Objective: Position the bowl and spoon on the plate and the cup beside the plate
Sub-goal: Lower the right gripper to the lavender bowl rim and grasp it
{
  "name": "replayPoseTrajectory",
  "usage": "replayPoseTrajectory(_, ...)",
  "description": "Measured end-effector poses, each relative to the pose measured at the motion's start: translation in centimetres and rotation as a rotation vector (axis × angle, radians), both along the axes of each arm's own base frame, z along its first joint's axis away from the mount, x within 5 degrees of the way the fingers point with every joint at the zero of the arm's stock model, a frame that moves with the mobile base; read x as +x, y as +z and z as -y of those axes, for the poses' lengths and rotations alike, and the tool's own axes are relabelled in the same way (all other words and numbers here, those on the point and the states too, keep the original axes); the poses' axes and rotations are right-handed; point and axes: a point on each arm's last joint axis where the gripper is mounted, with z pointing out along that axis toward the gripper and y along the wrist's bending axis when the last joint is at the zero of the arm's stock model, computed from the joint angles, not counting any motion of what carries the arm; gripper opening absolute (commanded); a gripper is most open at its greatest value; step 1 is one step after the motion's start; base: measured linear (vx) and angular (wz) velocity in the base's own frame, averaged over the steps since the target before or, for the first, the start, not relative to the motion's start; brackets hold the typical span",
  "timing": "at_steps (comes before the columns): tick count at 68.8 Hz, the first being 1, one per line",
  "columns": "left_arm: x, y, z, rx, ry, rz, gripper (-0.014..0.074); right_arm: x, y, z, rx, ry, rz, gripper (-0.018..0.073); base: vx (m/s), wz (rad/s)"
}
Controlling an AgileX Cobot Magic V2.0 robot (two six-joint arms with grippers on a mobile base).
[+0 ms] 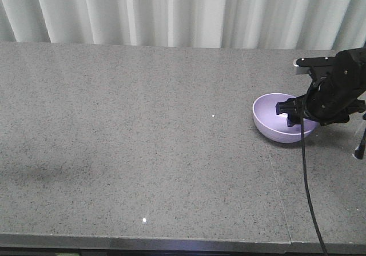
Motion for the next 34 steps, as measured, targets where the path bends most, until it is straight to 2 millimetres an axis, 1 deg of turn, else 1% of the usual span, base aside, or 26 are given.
replayPoseTrajectory(4, -0.01, -0.01, 0.0, 0.0, 0.0, -0.001, -0.0007, 0.09, -0.14, -0.01, 0.001, 0.0, 0.002, 0.0406, 0.0, 0.0)
replayPoseTrajectory(9, -0.05, -0.05, -0.01, 0.001, 0.0, -0.007, -0.0007, 0.17, -0.1, -0.02, 0.003, -0.001, 0.012, 0.032, 0.0, 0.0)
replayPoseTrajectory(24, -0.11, -0.11, -0.01, 0.001, 0.001, -0.017, -0.0007, 0.22, -0.07, -0.03, 0.007, -0.008, 0.018, -0.002, 0.0, 0.0)
replayPoseTrajectory(31, -0.15, -0.15, -0.02, 0.002, 0.001, -0.023, -0.0007, 0.33, 0.03, -0.05, 0.014, -0.017, 0.03, -0.0011, 0.0, 0.0)
replayPoseTrajectory(34, -0.15, -0.15, -0.02, 0.002, 0.001, -0.023, -0.0007, 0.37, 0.38, -0.07, 0.018, -0.019, 0.045, -0.0011, 0.0, 0.0)
